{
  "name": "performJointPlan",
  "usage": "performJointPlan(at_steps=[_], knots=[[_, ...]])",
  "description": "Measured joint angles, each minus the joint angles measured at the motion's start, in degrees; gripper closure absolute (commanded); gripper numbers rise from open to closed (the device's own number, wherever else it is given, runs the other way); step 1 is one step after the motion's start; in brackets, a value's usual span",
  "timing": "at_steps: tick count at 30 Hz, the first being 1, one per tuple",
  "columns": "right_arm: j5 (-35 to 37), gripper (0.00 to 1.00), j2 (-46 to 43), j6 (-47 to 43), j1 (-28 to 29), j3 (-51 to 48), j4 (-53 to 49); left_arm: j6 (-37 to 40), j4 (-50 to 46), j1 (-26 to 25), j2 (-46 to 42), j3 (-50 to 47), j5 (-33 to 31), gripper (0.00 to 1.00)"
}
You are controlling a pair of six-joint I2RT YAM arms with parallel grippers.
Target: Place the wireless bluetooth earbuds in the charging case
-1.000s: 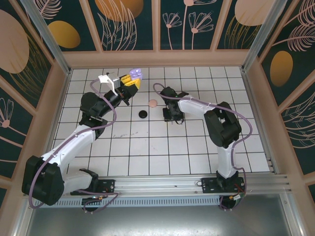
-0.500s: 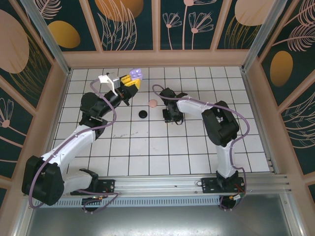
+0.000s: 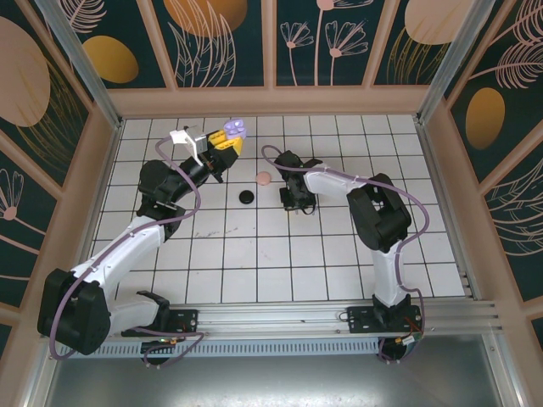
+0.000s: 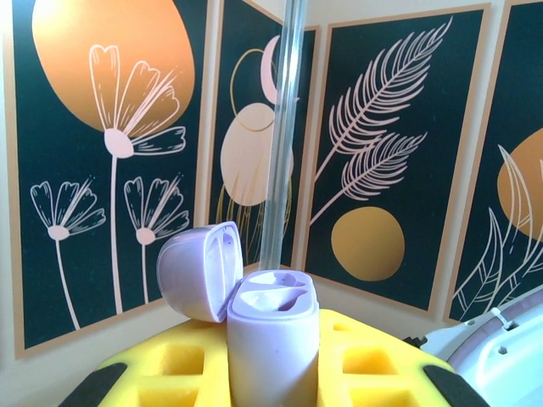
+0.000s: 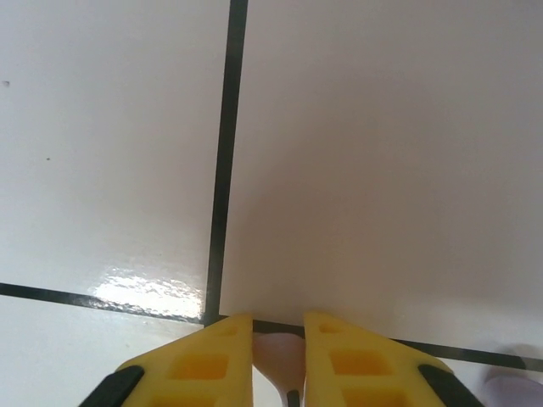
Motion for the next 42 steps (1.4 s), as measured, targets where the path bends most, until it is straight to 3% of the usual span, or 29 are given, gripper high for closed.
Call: performJointPlan(at_steps=[7, 14, 30, 42], knots=[[0.3, 0.87, -1.4, 0.1, 0.0, -0.1, 0.0, 0.1, 0.0, 0.0, -0.1, 0.0, 0.6, 1.0], [0.6, 0.87, -10.8, 0.2, 0.0, 0.9, -0.3, 2.3, -1.0, 0.0, -0.1, 0.0, 0.6, 1.0], [0.3, 0.87, -26.9, -1.3, 0.3, 19.0, 1.3, 16.9, 0.7, -2.6, -0.1, -5.5, -1.5, 1.0], [-4.4, 0.86, -36.5, -7.1, 8.3, 13.0, 14.9, 25.2, 0.7, -5.5, 0.5, -4.7, -4.0, 1.0]])
